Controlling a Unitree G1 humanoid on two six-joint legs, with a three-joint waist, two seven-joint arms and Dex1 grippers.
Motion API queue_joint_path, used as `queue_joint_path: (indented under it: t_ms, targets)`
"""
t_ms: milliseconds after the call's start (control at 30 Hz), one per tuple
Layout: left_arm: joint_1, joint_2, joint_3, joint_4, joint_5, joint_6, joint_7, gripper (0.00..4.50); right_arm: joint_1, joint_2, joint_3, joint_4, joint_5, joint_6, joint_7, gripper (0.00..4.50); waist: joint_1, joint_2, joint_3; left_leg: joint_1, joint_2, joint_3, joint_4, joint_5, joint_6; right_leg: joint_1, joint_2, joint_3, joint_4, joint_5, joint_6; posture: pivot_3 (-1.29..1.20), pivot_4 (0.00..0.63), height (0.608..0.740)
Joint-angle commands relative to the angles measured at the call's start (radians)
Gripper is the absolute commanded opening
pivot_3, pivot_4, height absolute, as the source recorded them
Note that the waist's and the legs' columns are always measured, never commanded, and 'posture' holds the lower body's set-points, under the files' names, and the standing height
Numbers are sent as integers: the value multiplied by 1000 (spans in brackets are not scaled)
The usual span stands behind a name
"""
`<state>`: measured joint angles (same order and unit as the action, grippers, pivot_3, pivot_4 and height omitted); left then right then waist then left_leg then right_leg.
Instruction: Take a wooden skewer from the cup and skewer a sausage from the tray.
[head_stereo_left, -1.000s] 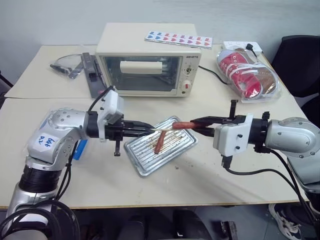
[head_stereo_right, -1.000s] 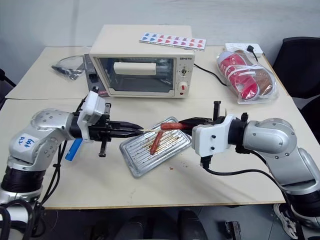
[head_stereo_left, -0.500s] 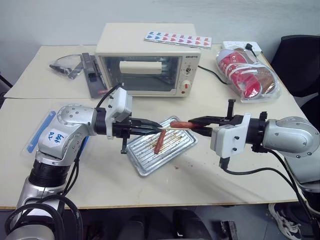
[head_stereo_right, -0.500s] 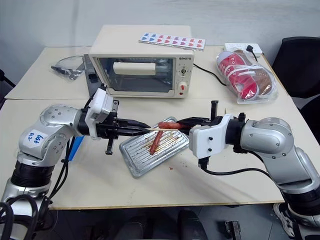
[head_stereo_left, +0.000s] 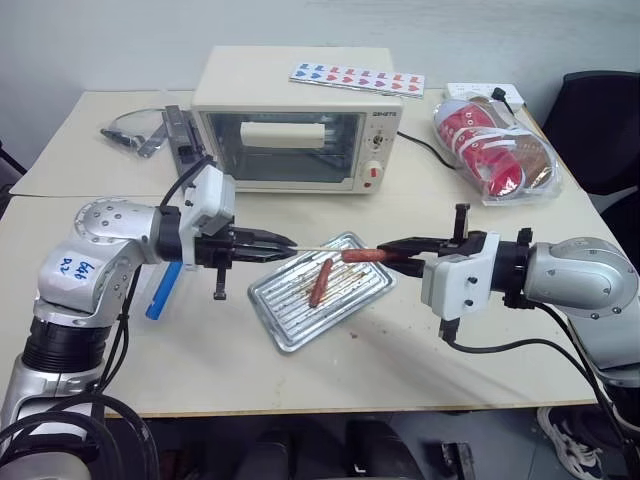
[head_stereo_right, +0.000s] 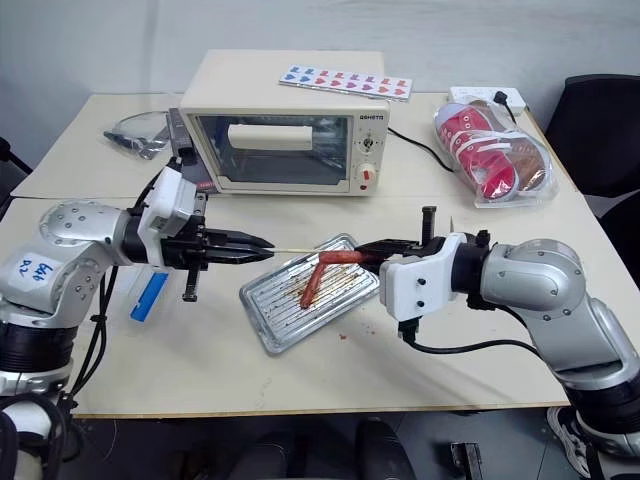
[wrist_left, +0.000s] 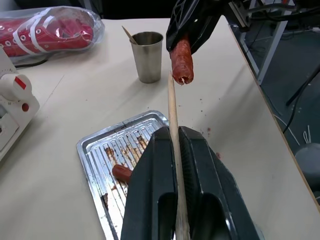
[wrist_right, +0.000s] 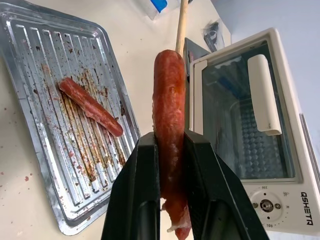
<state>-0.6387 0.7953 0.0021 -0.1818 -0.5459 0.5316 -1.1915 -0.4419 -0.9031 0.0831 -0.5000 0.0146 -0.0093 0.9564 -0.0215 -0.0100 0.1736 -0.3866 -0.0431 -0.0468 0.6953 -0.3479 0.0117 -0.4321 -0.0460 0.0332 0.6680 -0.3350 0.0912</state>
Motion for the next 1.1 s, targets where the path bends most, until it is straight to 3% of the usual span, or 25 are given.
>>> queue_joint_path:
  t_ms: [33,1100]
  targets:
    - [7,16,35,-35,-22,2,-3,0,0,-13,-37,4,0,-15,-2,474,0,0,0,0,0,0,0,0,0,0,0,0,0,0,0,0,150,740]
    - [11,-8,24,-40,-11,1,7,0,-6,-3,-48,-21,18,25,-6,474,-1,0,0,0,0,0,0,0,0,0,0,0,0,0,0,0,150,740]
